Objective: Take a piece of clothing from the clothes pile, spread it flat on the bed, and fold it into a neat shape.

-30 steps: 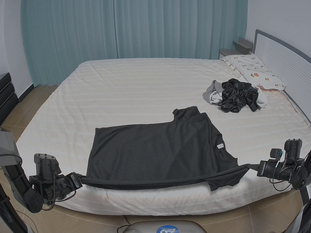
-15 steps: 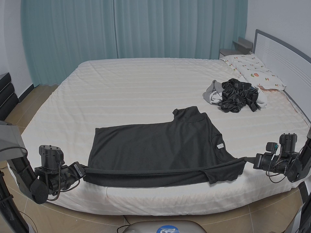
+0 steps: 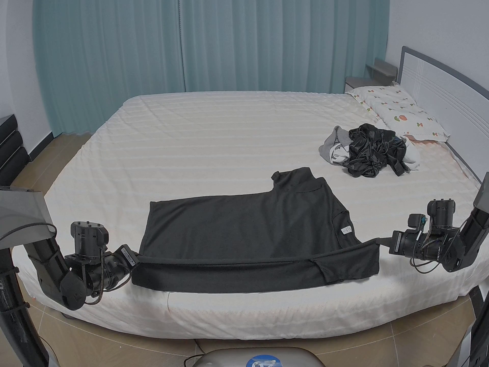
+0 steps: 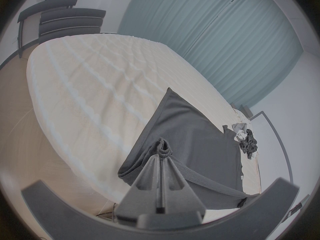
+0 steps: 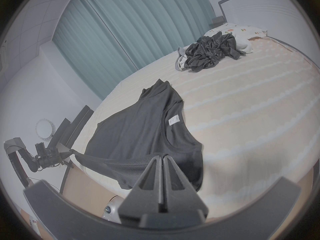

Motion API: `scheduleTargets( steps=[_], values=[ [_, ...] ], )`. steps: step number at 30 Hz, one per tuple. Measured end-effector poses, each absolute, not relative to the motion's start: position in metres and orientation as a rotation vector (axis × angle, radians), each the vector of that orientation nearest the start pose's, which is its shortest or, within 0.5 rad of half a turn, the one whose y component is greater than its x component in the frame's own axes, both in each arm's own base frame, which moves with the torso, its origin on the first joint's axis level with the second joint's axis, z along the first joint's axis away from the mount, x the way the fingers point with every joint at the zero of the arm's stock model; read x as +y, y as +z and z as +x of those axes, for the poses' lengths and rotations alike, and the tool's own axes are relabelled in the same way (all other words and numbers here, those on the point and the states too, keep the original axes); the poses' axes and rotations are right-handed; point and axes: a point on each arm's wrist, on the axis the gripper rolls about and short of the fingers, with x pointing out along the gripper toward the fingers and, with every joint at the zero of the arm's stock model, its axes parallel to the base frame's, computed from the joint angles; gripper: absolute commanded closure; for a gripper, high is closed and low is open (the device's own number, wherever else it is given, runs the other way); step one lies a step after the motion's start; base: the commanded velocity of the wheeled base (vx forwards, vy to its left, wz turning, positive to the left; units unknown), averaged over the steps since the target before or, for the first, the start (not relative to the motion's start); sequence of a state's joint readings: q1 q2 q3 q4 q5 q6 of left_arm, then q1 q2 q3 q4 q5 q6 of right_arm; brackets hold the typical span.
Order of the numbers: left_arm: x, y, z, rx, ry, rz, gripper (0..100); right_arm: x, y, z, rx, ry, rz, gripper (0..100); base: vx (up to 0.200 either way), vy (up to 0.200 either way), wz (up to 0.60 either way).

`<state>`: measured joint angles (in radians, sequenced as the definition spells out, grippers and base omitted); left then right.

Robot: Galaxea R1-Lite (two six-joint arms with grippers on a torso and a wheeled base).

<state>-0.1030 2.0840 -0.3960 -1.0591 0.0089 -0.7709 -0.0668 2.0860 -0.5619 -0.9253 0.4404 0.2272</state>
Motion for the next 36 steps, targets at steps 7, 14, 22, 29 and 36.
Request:
scheduleTargets(
  steps=[7, 14, 22, 29, 36],
  values=[
    [-0.030, 0.012, 0.297, 0.626, 0.157, -0.716, 100, -0.012, 0.025, 0.328, 0.621, 0.279, 0.363, 100, 0.000, 0.000, 0.00],
    [-0.031, 0.005, 0.310, 0.617, 0.166, -0.742, 100, -0.013, 0.016, 0.340, 0.623, 0.276, 0.366, 100, 0.000, 0.000, 0.00],
    [-0.032, -0.005, 0.322, 0.619, 0.170, -0.749, 100, -0.007, 0.007, 0.355, 0.626, 0.249, 0.401, 100, 0.000, 0.000, 0.00],
    [-0.033, -0.010, 0.330, 0.612, 0.182, -0.794, 100, -0.003, -0.003, 0.366, 0.628, 0.243, 0.396, 100, 0.000, 0.000, 0.00],
    [-0.033, -0.016, 0.335, 0.615, 0.193, -0.819, 100, -0.003, -0.008, 0.370, 0.631, 0.228, 0.416, 100, 0.000, 0.000, 0.00]
  ],
)
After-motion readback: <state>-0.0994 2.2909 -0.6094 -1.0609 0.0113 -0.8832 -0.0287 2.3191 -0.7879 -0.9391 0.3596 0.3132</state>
